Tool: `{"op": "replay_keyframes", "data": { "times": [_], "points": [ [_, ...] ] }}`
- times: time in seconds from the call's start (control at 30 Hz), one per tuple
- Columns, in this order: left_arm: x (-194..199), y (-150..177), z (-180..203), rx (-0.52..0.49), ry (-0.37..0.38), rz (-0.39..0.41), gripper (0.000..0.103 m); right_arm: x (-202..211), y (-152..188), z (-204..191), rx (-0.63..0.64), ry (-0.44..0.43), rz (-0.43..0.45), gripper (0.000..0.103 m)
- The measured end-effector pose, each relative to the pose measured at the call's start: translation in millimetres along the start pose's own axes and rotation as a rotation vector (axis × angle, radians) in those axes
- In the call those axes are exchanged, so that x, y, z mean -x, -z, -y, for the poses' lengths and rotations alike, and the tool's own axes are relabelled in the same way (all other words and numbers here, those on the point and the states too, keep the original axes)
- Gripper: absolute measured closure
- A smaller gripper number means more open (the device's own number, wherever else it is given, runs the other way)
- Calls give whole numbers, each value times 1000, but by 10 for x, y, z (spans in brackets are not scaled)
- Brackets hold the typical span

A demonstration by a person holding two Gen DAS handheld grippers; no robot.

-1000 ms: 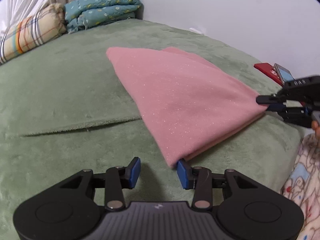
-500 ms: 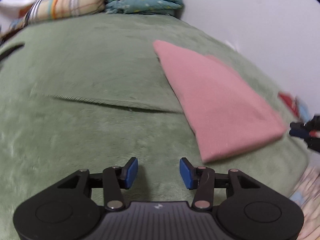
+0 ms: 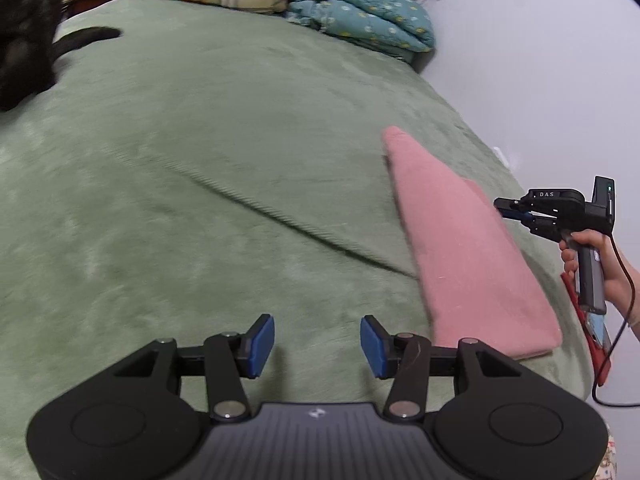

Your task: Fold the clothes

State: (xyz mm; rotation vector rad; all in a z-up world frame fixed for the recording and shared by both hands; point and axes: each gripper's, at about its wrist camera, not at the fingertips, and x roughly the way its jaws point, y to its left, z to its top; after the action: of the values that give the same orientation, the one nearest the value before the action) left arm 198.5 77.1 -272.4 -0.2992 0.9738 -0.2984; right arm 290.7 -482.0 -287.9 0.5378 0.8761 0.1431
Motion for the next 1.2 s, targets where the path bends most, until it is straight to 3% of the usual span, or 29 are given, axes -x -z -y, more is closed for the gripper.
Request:
{"op": "replay_keyframes", "data": {
  "times": [0.07, 0.13, 0.23, 0.37, 0.4, 0.5, 0.6, 0.67, 0.7, 0.8, 0.87, 1.0, 1.07, 1.13, 1.2],
  "points": [
    [17, 14, -95, 33, -10, -7, 56, -48, -2, 10, 15, -13, -15, 87],
    [-8, 29, -146, 54, -19, -17, 56, -84, 1, -43, 60, -1, -11, 99],
    [-88, 30, -126, 56, -11, -34, 56, -44, 36, -220, 214, 121, 61, 100],
    [-188, 23, 0, 8, 2, -49, 56, -131, 85, -106, 202, 169, 65, 99],
    [-209, 21, 42, -2, 9, -52, 56, -152, 97, -73, 187, 161, 57, 98],
    [-258, 13, 167, -30, 24, -53, 56, 16, 51, -4, 111, 193, 119, 74],
    [-299, -85, 340, -81, 79, -36, 56, 390, 123, -37, 57, 204, 246, 73],
    [-374, -297, 472, -102, 140, -15, 56, 578, 264, -108, 19, 61, 241, 73],
    [-437, -454, 551, -107, 175, -1, 56, 687, 421, -191, -31, -76, 211, 73],
    [-644, -912, 794, -169, 215, 53, 56, 813, 945, -531, -77, -257, 125, 73],
    [-796, -1183, 916, -189, 250, 64, 56, 808, 1259, -745, -71, -319, 84, 73],
    [-1222, -1593, 974, -109, 416, -27, 58, 605, 1784, -1007, -121, -349, -3, 73],
    [-1562, -1707, 948, -69, 484, -118, 59, 459, 1909, -976, -172, -341, -48, 75],
    [-1787, -1726, 917, -61, 478, -164, 59, 327, 2050, -883, -198, -284, -46, 103],
    [-2049, -1721, 848, -48, 469, -195, 70, 292, 2105, -781, -230, -305, -37, 103]
  ]
}}
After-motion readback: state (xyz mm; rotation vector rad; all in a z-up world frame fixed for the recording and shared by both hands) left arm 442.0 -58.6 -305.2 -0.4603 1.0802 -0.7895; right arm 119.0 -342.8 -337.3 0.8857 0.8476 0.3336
